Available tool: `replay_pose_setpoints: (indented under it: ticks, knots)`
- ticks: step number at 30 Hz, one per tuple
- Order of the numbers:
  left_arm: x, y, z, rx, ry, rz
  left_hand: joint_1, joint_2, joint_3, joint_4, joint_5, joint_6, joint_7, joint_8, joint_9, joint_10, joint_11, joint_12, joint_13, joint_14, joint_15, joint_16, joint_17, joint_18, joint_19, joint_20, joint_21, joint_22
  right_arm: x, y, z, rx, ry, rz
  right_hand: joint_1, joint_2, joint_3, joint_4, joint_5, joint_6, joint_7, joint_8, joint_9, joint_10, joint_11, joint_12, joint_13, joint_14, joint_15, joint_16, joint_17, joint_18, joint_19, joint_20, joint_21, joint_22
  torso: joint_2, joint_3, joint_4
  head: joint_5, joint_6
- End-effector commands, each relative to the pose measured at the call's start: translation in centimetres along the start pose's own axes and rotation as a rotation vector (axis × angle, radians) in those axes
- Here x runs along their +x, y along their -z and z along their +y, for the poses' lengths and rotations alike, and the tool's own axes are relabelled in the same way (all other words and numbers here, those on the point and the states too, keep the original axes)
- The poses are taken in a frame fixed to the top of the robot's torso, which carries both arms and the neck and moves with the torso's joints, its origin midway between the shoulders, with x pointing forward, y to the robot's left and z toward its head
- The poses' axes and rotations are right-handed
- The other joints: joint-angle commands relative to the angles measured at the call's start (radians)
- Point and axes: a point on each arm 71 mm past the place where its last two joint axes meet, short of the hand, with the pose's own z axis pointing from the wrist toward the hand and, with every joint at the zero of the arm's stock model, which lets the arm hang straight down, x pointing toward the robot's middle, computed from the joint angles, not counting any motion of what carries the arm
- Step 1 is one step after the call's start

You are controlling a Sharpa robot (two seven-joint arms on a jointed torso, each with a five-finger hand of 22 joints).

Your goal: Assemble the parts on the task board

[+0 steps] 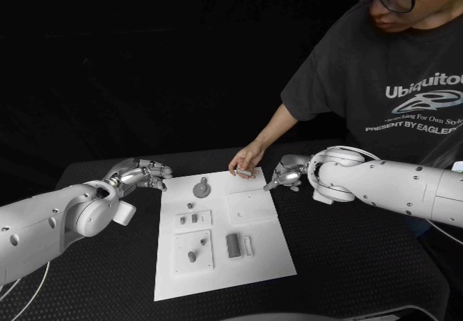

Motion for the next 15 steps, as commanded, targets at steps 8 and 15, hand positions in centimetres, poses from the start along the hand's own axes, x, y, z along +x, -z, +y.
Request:
replay_pose_setpoints:
  ticks: [8,15]
  knots:
    - [0.20,-0.02,-0.12,0.013,0.004,0.016,-0.007,0.003,-0.006,-0.001,-0.002,-0.004,-0.004,-0.002,-0.001,-0.006,0.001,0.003,-0.001,-0.002,0.004,-0.007,0.002,0.018,-0.003,0.001,-0.002,-0.001,0.11,-0.01,-0.02,0.001,0.008,0.014,0.005,0.000,0.001,-0.008,-0.001,0.002,0.006,-0.005,0.001,-0.001,-0.007,0.005,-0.002,-0.002,-0.008,0.005,-0.001,0.015,0.005,0.001,0.001,0.018,0.000,-0.0005,0.0002,0.000,-0.001]
    - [0.18,0.00,-0.11,0.012,0.004,0.016,-0.007,0.003,-0.006,-0.001,-0.002,-0.004,-0.004,-0.001,-0.001,-0.006,0.001,0.003,-0.001,-0.002,0.004,-0.007,0.002,0.018,-0.003,0.001,-0.002,-0.001,0.13,-0.01,-0.07,0.004,0.009,0.017,0.005,0.001,0.000,-0.009,-0.001,0.002,0.006,-0.005,0.002,-0.001,-0.007,0.005,-0.002,-0.002,-0.008,0.005,-0.001,0.015,0.005,0.001,0.001,0.018,0.000,-0.0006,0.0000,-0.001,0.000]
